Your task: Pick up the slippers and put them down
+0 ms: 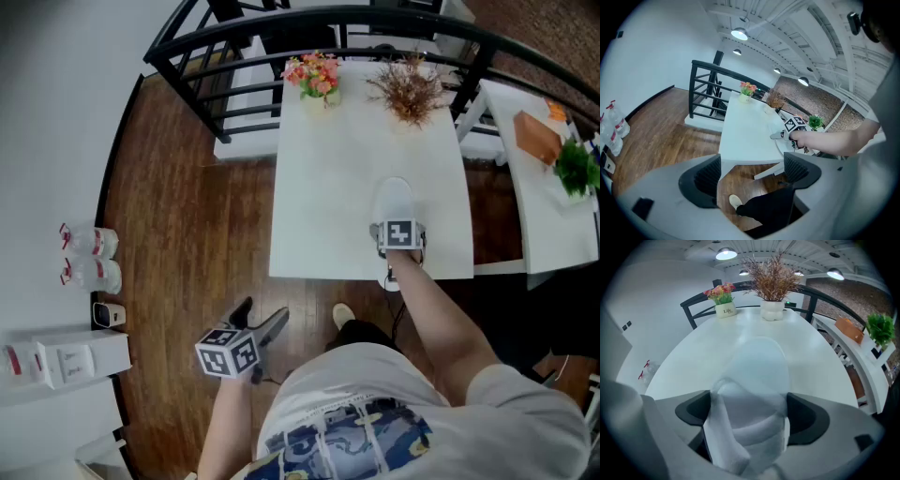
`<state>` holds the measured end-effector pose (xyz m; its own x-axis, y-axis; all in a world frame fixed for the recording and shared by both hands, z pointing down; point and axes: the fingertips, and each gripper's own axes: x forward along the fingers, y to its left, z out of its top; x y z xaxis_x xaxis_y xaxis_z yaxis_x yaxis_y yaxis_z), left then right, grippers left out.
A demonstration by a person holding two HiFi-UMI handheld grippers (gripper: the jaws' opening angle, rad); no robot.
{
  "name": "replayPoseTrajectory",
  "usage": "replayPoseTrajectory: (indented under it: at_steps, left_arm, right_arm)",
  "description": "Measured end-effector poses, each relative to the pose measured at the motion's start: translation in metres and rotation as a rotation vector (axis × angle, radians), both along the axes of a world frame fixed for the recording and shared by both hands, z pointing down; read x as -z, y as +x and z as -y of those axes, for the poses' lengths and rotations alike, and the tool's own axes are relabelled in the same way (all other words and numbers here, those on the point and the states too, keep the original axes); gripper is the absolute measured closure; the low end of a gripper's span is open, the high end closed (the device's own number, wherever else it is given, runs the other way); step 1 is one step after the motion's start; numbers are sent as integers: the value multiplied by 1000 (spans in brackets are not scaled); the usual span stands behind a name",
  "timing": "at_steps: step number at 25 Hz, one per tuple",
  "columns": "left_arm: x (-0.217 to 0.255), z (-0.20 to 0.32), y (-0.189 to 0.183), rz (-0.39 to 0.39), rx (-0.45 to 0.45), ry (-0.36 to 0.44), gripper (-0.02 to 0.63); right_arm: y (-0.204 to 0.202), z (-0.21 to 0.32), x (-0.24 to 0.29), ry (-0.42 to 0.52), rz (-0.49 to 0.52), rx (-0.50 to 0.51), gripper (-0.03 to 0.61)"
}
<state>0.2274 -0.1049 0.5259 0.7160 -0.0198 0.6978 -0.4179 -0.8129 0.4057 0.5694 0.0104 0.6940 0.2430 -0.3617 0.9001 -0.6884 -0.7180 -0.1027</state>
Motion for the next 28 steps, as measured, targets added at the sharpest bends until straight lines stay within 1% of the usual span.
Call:
replayPoseTrajectory:
  at_steps: [2, 3, 5, 6, 8, 11, 15, 17, 19, 21, 24, 28]
  left_arm:
    - [1, -6, 4, -3, -9, -11, 195]
    - [2, -9, 5, -3, -13, -13, 195]
    - [2, -13, 6, 0, -14, -9, 195]
    - [2, -14, 6, 1, -10, -5, 195]
    - [4, -15, 1, 0, 4, 2, 195]
    - [8, -14, -13, -9, 41, 14, 195]
    - [16, -15, -50, -32, 110, 37, 195]
    - [22, -14, -80, -46, 148, 54, 195]
    - [28, -11, -118, -61, 186, 73, 195]
    - [34, -9, -163, -67, 224, 84, 195]
    - [37, -13, -227, -70, 288, 87, 195]
    - [35, -27, -312, -71, 355, 105, 195]
  right_arm:
    - [4, -5, 2, -23, -17, 51, 67]
    - [2, -7, 2, -20, -3, 76, 67]
    - [-4, -6, 2, 11, 40, 121, 71]
    - [-3, -7, 3, 27, 43, 139, 71]
    - [3, -8, 10, 45, 6, 172, 72]
    - [5, -6, 22, 47, -53, 236, 74]
    - [-17, 3, 39, 53, -86, 332, 74]
    - [-39, 12, 53, 74, -97, 372, 74]
    - [-74, 28, 68, 96, -98, 411, 74]
    - [-116, 48, 84, 122, -102, 463, 74]
    - [-183, 82, 111, 174, -117, 572, 74]
    - [-282, 111, 129, 215, -107, 697, 74]
